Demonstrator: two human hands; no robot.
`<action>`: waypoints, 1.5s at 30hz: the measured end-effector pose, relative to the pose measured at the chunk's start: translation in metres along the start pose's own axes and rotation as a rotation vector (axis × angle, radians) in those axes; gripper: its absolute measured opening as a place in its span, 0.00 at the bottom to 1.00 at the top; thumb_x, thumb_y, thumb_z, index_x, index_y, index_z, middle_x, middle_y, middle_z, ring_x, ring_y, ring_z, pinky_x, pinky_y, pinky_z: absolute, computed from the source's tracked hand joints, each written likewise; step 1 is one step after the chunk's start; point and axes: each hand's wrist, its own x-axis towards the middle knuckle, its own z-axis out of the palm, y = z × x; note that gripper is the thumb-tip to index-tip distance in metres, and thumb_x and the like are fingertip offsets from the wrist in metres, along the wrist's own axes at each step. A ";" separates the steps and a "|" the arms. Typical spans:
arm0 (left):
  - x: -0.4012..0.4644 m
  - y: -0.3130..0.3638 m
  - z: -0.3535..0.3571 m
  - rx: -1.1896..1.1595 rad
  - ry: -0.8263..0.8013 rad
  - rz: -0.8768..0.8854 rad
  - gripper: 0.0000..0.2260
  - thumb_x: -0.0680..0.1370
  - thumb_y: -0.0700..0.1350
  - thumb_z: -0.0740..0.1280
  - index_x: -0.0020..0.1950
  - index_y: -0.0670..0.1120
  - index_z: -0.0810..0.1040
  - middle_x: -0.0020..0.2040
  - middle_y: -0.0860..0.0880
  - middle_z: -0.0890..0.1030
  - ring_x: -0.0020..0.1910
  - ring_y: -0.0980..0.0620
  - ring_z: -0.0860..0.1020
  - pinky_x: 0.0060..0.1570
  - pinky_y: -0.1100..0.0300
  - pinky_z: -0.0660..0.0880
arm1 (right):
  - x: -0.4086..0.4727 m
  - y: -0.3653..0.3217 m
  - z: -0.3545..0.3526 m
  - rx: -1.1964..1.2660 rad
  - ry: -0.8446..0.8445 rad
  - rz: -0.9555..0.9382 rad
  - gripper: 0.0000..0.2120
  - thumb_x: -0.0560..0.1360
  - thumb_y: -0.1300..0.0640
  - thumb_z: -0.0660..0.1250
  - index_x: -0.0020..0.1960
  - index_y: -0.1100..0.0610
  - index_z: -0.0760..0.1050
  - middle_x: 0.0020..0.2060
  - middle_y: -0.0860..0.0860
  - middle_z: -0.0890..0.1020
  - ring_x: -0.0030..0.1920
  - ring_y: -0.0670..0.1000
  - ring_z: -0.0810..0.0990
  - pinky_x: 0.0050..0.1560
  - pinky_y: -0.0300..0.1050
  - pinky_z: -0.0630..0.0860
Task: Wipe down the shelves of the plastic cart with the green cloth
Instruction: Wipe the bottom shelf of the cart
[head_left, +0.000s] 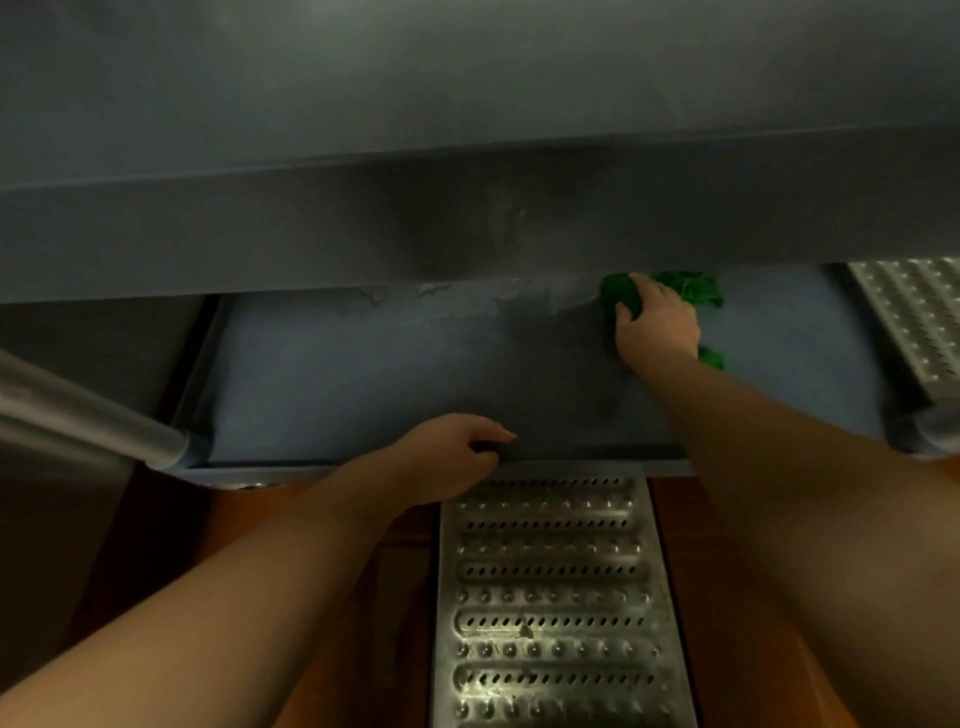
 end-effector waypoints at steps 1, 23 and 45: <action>-0.001 0.000 0.000 -0.001 -0.002 0.003 0.17 0.80 0.47 0.63 0.69 0.58 0.74 0.72 0.55 0.71 0.70 0.54 0.68 0.71 0.56 0.65 | -0.001 -0.004 0.002 0.001 -0.003 -0.004 0.25 0.80 0.47 0.59 0.76 0.46 0.63 0.74 0.56 0.68 0.71 0.63 0.66 0.72 0.58 0.65; -0.030 -0.059 -0.036 -0.052 0.200 -0.101 0.19 0.81 0.44 0.60 0.72 0.56 0.69 0.69 0.50 0.73 0.52 0.53 0.78 0.48 0.62 0.74 | -0.025 -0.111 0.061 0.023 -0.076 -0.133 0.25 0.81 0.47 0.59 0.77 0.49 0.62 0.74 0.56 0.67 0.71 0.65 0.66 0.70 0.60 0.65; -0.050 -0.140 -0.060 -0.276 0.491 -0.445 0.24 0.76 0.40 0.64 0.72 0.47 0.67 0.66 0.43 0.75 0.64 0.43 0.74 0.63 0.48 0.73 | -0.097 -0.254 0.140 0.011 -0.245 -0.449 0.27 0.80 0.45 0.60 0.78 0.46 0.60 0.75 0.54 0.67 0.71 0.62 0.66 0.70 0.57 0.64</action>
